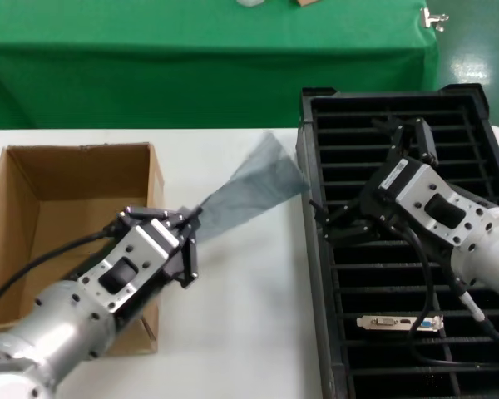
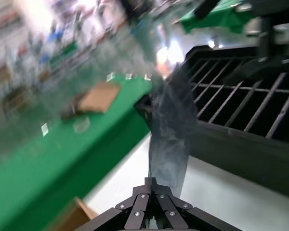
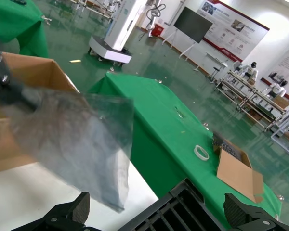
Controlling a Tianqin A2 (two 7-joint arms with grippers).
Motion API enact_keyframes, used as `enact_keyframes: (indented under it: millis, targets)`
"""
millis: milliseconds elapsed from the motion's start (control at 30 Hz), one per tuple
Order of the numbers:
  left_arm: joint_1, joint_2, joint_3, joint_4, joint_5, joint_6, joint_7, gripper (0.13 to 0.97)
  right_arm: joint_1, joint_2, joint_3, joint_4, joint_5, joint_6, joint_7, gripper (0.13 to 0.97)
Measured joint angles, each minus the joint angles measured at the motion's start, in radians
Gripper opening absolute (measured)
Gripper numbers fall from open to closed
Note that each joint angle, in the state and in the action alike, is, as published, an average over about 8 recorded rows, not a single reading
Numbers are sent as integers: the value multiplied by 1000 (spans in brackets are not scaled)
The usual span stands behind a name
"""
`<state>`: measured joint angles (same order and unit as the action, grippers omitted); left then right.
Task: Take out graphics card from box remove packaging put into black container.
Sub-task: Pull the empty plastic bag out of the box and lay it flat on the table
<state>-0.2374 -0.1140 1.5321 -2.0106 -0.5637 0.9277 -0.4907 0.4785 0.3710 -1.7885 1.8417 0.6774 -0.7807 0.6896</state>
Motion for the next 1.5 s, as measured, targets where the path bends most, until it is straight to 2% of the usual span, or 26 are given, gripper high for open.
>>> enact_keyframes:
  millis: [100,233,367,567,700,800,967,1500]
  targets:
    - [-25,58,-4,35,71,57,-142,139,-3,-16,16,0,3,-13,-21,957]
    - [-62,98,5,109,142,98,-336,139,-7,-35,35,0,6,-27,-45,961]
    - [-98,109,13,190,180,112,-514,139,-10,-50,50,0,8,-38,-64,966]
    - [-153,113,1,304,208,127,-780,139,-13,-68,67,0,10,-51,-86,966]
    - [-182,114,0,377,215,120,-954,139,-15,-78,77,0,11,-58,-98,966]
    - [-198,114,6,421,218,106,-1055,139,-16,-84,83,0,11,-62,-105,966]
    - [-208,114,13,451,222,90,-1124,139,-16,-88,87,0,11,-66,-110,966]
    - [-209,114,14,454,223,88,-1129,139,-16,-88,87,0,11,-66,-111,966]
